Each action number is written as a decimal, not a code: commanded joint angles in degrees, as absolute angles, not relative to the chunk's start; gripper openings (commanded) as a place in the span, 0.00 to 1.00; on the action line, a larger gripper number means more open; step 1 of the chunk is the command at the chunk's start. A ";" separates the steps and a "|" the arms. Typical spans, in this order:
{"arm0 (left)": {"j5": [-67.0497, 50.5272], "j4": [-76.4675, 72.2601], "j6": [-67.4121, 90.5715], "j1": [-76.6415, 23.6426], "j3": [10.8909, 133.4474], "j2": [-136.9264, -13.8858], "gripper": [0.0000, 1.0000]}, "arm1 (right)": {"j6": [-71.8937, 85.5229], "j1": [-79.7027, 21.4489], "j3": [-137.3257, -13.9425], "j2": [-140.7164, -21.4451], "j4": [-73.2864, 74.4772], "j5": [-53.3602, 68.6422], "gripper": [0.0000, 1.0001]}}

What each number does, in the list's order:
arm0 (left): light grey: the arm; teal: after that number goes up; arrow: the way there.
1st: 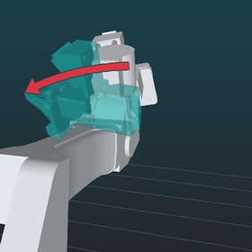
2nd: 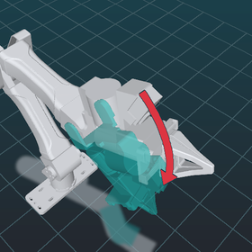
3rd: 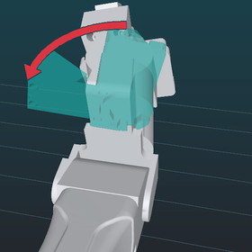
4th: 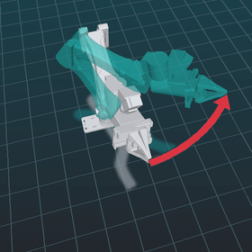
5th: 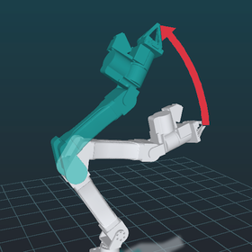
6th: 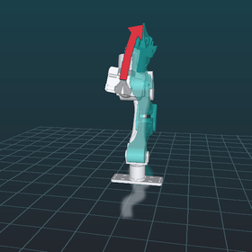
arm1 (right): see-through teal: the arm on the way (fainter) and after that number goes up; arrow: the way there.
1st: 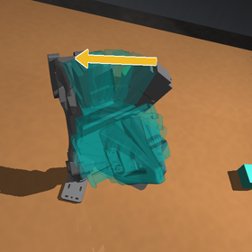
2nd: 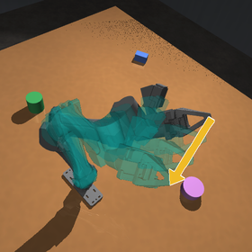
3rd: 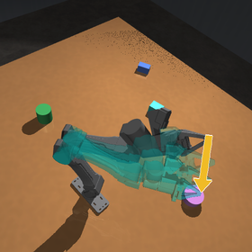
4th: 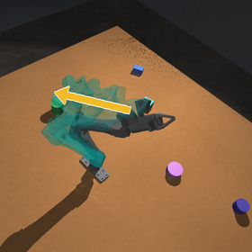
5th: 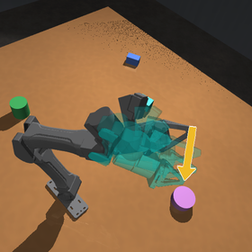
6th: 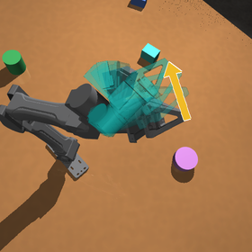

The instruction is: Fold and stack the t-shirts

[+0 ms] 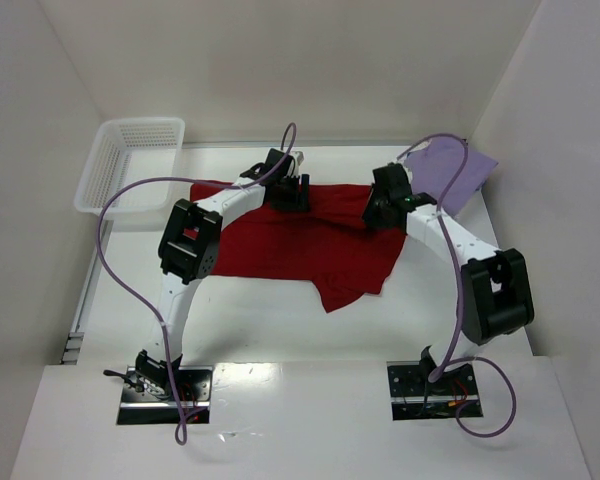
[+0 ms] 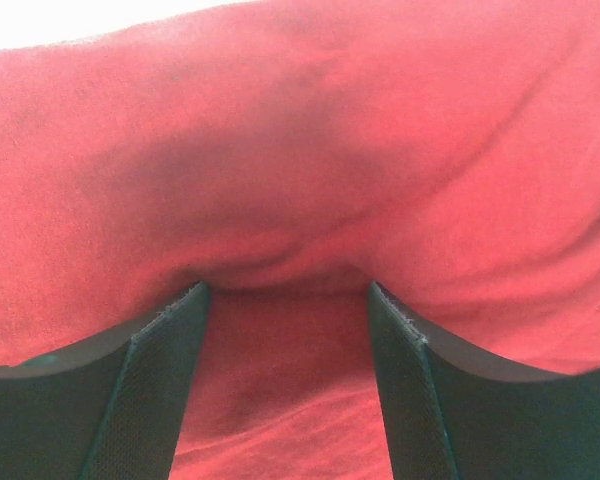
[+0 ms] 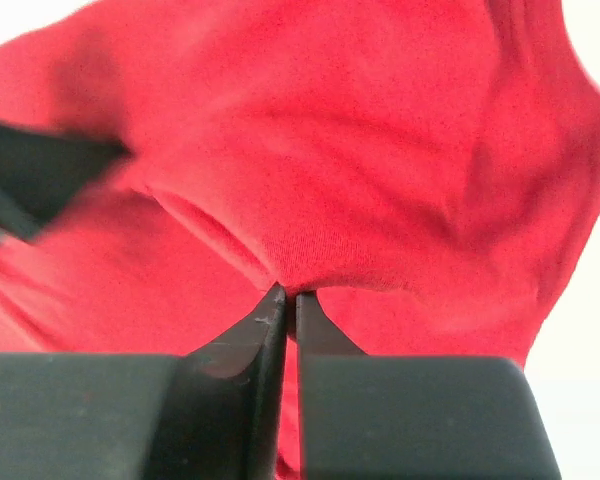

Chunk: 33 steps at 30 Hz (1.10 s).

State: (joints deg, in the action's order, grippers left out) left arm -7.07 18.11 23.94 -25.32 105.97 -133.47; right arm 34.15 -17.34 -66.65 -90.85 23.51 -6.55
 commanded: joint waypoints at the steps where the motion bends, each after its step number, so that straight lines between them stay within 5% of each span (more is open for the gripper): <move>1: -7.21 23.47 22.68 -25.05 105.56 -138.43 0.73 | 36.21 -16.26 -59.95 -88.86 25.58 -3.08 0.19; 10: -7.21 23.47 22.68 -25.05 105.56 -138.43 0.73 | 35.60 -16.26 -59.24 -91.49 24.35 -3.60 0.53; 20: -7.21 24.08 22.68 -24.53 105.56 -138.43 0.73 | 35.07 -20.83 -60.72 -91.93 20.92 -2.02 0.62; 27: -6.59 24.08 21.62 -22.59 103.01 -131.32 0.74 | 33.31 -19.96 -67.67 -95.79 20.74 -13.88 0.72; 33: -5.27 25.14 20.57 -19.96 101.69 -123.94 0.75 | 33.31 -16.62 -72.24 -100.89 18.55 -12.30 0.67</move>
State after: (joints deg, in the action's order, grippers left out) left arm -7.07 21.71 22.26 -22.76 102.80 -129.93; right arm 33.98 -18.02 -68.64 -98.74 22.04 -10.02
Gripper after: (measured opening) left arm 0.744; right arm 0.690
